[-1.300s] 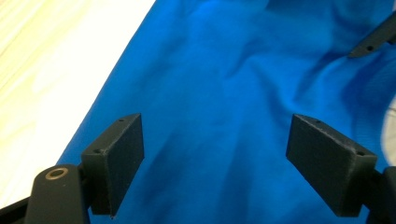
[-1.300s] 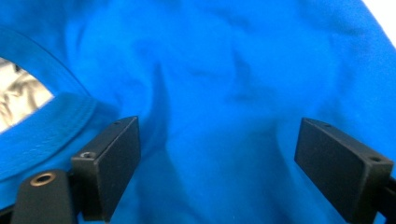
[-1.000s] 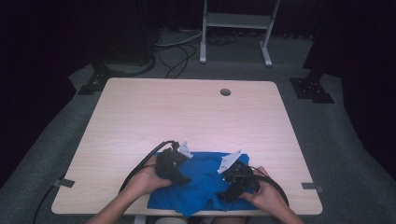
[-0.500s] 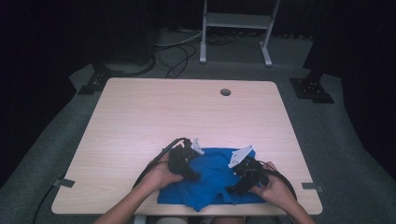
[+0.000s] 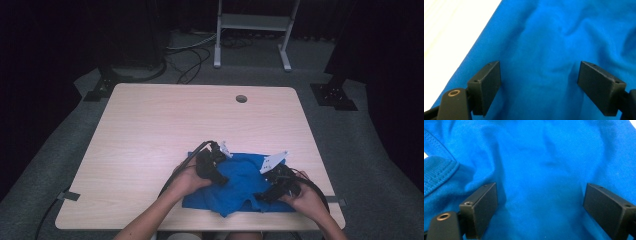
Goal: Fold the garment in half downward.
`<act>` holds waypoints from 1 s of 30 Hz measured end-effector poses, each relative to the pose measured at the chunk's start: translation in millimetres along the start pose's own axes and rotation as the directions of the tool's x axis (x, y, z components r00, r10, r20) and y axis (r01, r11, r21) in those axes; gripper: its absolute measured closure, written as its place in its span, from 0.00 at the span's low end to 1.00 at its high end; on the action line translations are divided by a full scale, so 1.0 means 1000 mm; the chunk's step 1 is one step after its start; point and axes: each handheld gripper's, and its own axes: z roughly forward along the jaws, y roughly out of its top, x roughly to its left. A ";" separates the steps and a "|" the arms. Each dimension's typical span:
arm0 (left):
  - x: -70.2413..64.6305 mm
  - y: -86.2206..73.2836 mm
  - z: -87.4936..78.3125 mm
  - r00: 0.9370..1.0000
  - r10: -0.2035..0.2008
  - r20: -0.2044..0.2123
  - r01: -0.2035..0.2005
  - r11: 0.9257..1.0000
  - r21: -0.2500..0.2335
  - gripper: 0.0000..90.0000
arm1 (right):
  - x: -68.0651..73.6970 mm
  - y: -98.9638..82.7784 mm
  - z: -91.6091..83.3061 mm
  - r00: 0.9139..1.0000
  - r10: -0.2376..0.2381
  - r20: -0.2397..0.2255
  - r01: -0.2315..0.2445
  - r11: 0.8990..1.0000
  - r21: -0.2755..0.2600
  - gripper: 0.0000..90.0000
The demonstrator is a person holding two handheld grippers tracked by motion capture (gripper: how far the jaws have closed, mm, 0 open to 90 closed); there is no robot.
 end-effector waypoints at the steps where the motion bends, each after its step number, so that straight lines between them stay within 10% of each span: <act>1: 0.001 0.001 0.001 1.000 -0.004 -0.001 0.004 1.000 -0.003 0.20 | 0.000 0.000 0.000 1.000 0.004 0.001 -0.004 1.000 0.000 0.14; 30: 0.005 0.005 -0.006 1.000 0.001 0.000 -0.001 0.998 -0.067 0.20 | -0.012 -0.010 -0.003 1.000 0.005 0.002 -0.005 0.999 -0.034 0.12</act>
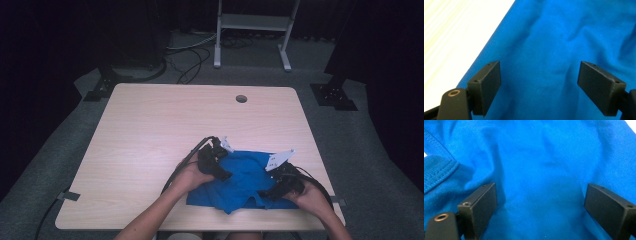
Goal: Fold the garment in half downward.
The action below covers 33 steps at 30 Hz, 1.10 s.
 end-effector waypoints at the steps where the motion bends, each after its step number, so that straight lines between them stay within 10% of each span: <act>1: 0.000 0.000 0.000 1.000 -0.003 0.003 0.003 1.000 -0.006 0.20 | 0.000 0.000 0.000 1.000 0.005 0.004 -0.005 1.000 0.002 0.11; 33: 0.022 -0.010 -0.036 0.996 0.071 0.048 -0.071 0.997 0.004 0.19 | 0.003 0.005 -0.006 0.996 0.089 0.016 -0.089 0.996 -0.022 0.04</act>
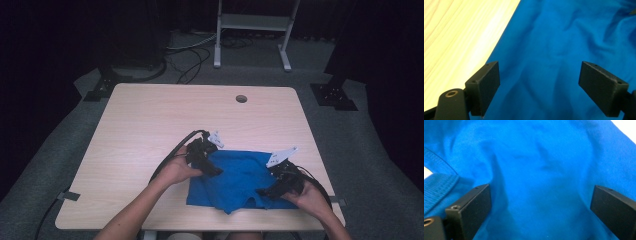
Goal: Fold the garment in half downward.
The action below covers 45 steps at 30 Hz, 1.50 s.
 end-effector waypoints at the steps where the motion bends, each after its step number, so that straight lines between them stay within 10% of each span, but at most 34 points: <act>1: 0.001 0.000 -0.001 1.000 0.001 -0.001 -0.001 1.000 0.000 0.19 | 0.001 0.002 0.000 1.000 -0.003 -0.001 0.003 1.000 0.000 0.04; 45: 0.019 -0.011 -0.029 0.999 0.046 0.007 -0.046 0.998 0.049 0.19 | 0.033 0.037 -0.001 0.992 -0.126 -0.021 0.126 0.992 -0.007 0.04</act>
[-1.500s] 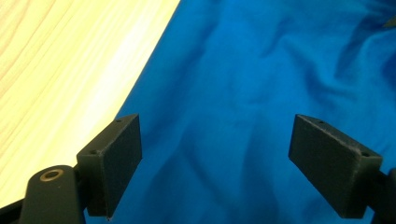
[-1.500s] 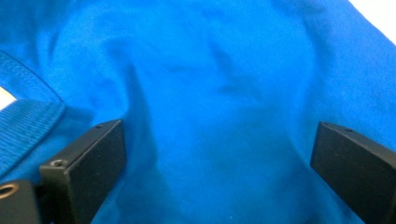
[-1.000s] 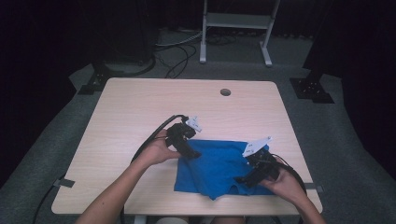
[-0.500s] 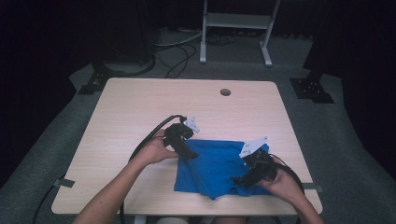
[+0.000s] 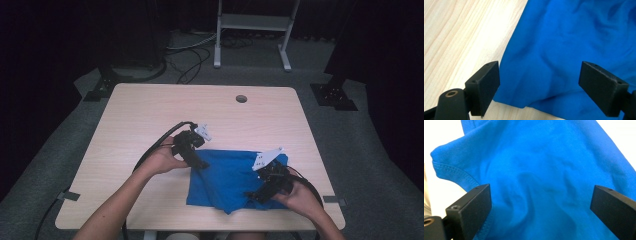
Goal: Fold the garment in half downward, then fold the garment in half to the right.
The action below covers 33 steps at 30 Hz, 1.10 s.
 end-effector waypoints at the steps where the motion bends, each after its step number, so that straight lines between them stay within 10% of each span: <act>1: 0.000 0.000 0.000 1.000 0.000 -0.001 0.000 1.000 -0.002 0.19 | 0.001 0.001 -0.001 1.000 -0.001 0.003 0.001 1.000 0.000 0.04; 16: 0.014 -0.010 -0.004 0.999 -0.028 0.030 0.029 0.999 -0.039 0.19 | 0.008 0.016 0.007 0.999 -0.025 -0.020 0.025 1.000 0.006 0.04; 33: 0.031 -0.022 -0.004 0.995 0.036 0.092 -0.032 0.998 -0.045 0.19 | 0.016 0.032 0.016 0.998 -0.035 -0.052 0.035 0.999 0.004 0.04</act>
